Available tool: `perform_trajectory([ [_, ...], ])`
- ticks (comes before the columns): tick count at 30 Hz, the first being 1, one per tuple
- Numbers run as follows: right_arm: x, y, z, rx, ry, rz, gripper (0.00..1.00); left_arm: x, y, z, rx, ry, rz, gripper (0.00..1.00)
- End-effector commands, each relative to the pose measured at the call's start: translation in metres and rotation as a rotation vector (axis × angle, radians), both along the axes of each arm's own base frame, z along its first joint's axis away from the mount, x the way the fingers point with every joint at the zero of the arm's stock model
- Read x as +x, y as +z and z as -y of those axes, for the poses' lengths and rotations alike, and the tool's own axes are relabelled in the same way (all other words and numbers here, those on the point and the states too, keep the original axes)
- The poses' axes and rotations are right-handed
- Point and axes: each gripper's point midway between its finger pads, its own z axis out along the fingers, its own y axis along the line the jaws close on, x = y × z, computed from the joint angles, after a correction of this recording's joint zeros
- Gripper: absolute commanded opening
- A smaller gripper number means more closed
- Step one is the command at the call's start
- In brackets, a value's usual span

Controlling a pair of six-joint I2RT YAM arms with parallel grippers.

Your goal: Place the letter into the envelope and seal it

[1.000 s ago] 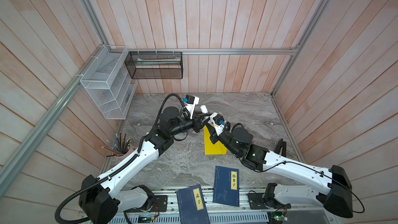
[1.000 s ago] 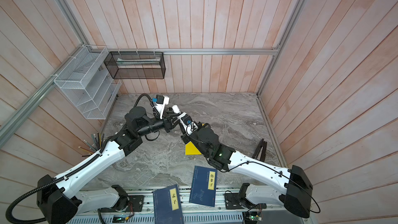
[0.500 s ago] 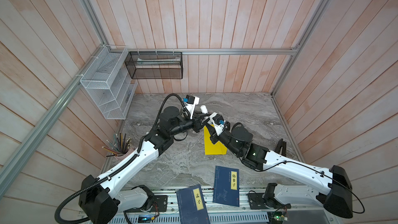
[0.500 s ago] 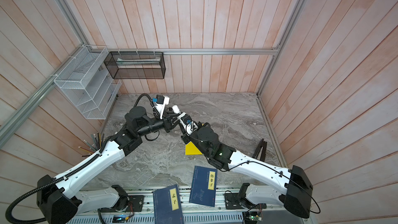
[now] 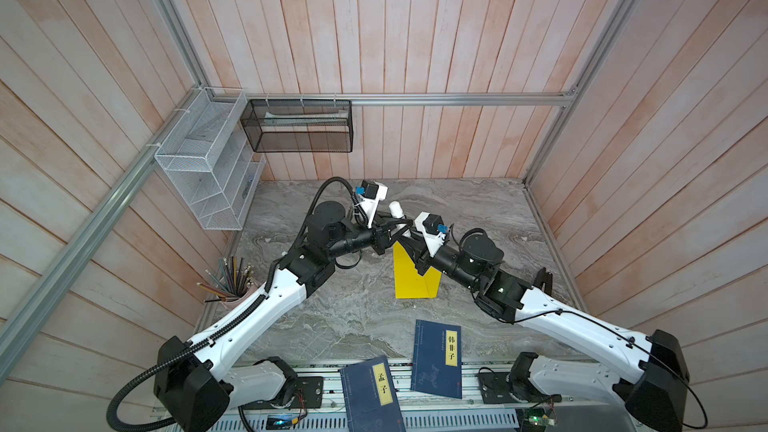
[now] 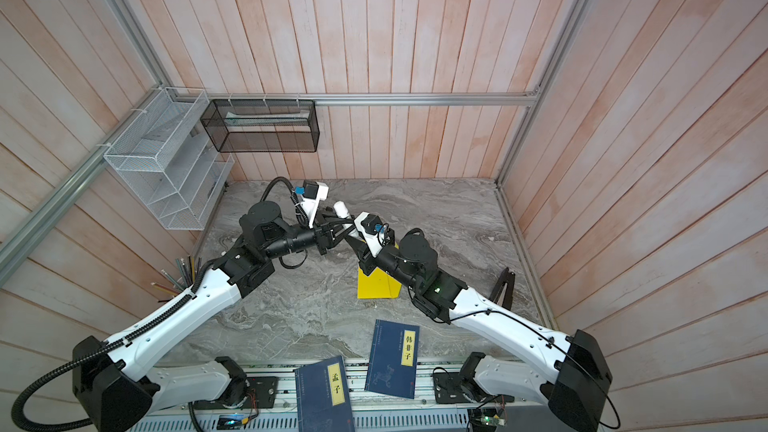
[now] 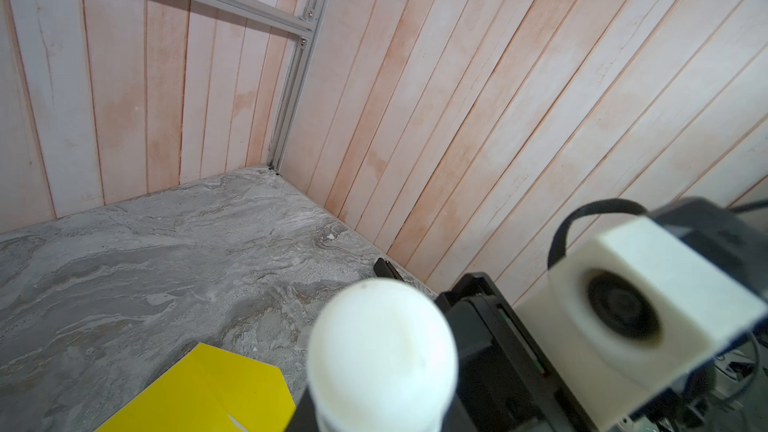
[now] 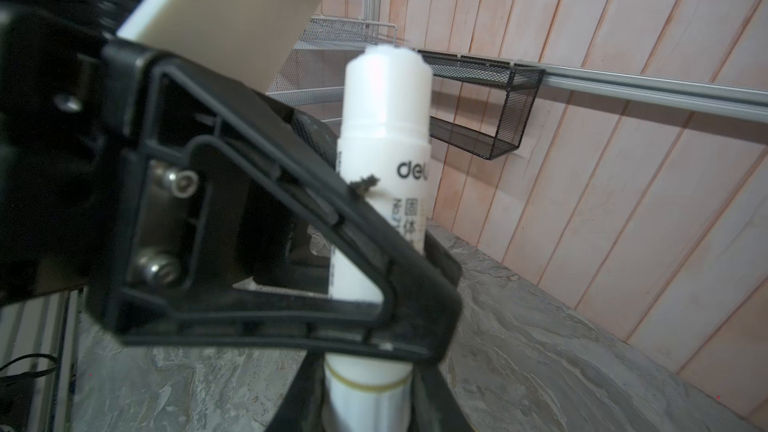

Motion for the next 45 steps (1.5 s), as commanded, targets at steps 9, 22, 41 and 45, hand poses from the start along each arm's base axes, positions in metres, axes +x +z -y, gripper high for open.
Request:
perform_trajectory([
  [9, -0.049, 0.022, -0.011, 0.156, 0.49, -0.084, 0.08, -0.02, 0.013, 0.012, 0.003, -0.202, 0.071, 0.0],
  [22, -0.057, 0.033, -0.007, 0.253, 0.689, -0.183, 0.27, -0.033, 0.019, 0.011, -0.03, -0.271, 0.088, 0.0],
  [41, -0.008, 0.015, 0.017, -0.026, -0.065, 0.102, 0.68, 0.005, 0.015, -0.011, 0.025, 0.026, 0.054, 0.0],
  [45, -0.01, 0.015, 0.016, -0.003, -0.128, 0.139, 0.64, 0.007, 0.016, -0.016, 0.014, 0.06, 0.061, 0.0],
])
